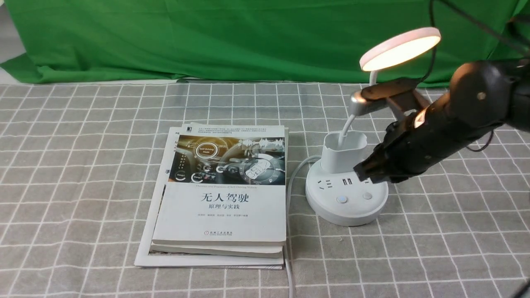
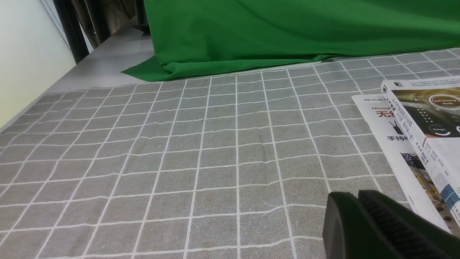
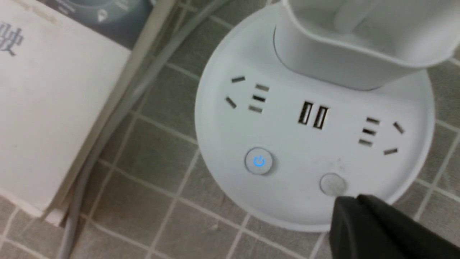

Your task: Turn on the desk lamp on the grey coffee tablecloth with your hand.

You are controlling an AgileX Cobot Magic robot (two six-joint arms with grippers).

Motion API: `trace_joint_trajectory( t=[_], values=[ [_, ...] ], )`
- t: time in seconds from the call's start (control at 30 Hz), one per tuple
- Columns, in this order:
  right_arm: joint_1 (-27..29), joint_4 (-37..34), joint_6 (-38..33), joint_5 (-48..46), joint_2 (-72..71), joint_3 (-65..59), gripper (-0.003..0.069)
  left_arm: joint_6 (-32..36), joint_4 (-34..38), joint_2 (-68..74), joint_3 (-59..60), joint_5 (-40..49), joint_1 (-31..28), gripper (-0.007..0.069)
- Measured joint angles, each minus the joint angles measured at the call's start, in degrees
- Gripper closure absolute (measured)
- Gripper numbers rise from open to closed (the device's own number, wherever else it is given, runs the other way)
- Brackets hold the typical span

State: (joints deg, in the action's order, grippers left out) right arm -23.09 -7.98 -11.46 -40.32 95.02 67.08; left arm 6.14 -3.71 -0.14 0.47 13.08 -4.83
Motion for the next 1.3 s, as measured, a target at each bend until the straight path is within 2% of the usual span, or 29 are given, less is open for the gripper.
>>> trace_joint_trajectory(
  t=[0.53,0.63,0.87,1.0,1.1,1.3],
  values=[
    [0.0,0.0,4.5,-1.5,-34.0,-21.6,0.0624,0.0,0.0,0.0,0.0,0.0,0.0,0.0606],
    [0.0,0.0,7.2,-2.0,-40.2,-23.2,0.0619,0.0,0.0,0.0,0.0,0.0,0.0,0.0606],
    [0.0,0.3,7.7,-0.5,-47.2,-23.5,0.0603,0.0,0.0,0.0,0.0,0.0,0.0,0.0606],
    [0.0,1.1,7.7,3.0,-49.5,-23.6,0.0604,0.0,0.0,0.0,0.0,0.0,0.0,0.0606],
    [1.2,2.0,7.6,10.0,-53.6,-27.0,0.0631,0.0,0.0,0.0,0.0,0.0,0.0,0.0606],
    [10.8,2.5,7.4,24.9,-68.4,-46.3,0.0631,0.0,0.0,0.0,0.0,0.0,0.0,0.0606]
  ],
)
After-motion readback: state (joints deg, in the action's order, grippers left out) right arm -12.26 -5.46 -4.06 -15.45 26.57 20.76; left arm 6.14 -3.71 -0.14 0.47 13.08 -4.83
